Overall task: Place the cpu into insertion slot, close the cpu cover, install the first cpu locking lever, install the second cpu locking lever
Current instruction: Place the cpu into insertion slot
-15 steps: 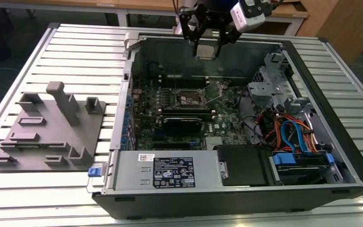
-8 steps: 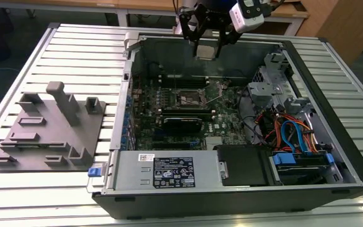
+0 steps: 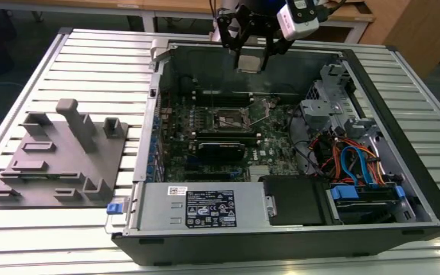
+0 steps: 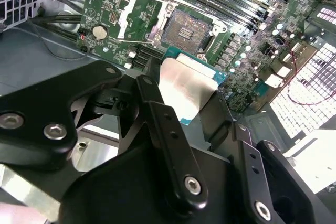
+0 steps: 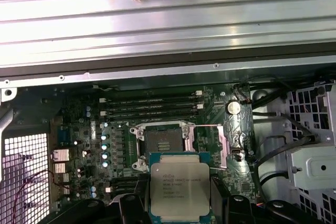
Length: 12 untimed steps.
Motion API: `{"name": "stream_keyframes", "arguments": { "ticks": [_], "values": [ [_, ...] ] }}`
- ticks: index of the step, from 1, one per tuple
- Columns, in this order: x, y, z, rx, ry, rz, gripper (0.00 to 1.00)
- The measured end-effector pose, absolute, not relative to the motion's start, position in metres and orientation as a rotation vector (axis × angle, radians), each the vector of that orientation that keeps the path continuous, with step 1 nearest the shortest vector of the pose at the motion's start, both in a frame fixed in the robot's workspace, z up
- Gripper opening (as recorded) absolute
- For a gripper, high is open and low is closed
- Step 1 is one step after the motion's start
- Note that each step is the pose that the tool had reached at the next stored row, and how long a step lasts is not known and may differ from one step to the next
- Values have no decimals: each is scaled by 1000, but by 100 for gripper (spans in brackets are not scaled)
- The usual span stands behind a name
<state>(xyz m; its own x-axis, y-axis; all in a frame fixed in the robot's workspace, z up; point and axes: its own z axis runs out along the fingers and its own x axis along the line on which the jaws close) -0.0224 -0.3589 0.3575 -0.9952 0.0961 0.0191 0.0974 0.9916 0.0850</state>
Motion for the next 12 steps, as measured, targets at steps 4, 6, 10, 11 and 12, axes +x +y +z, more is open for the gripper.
{"name": "stream_keyframes", "arguments": {
  "ticks": [4, 6, 10, 11, 12],
  "values": [
    [-22, -359, 357, -152, -3120, -134, 54],
    [-23, -359, 357, -152, -3120, -134, 54],
    [-23, -359, 357, -164, -3120, -134, 54],
    [-23, -359, 357, -184, -3119, -134, 54],
    [-23, -359, 357, -205, -3118, -135, 54]
  ]
}}
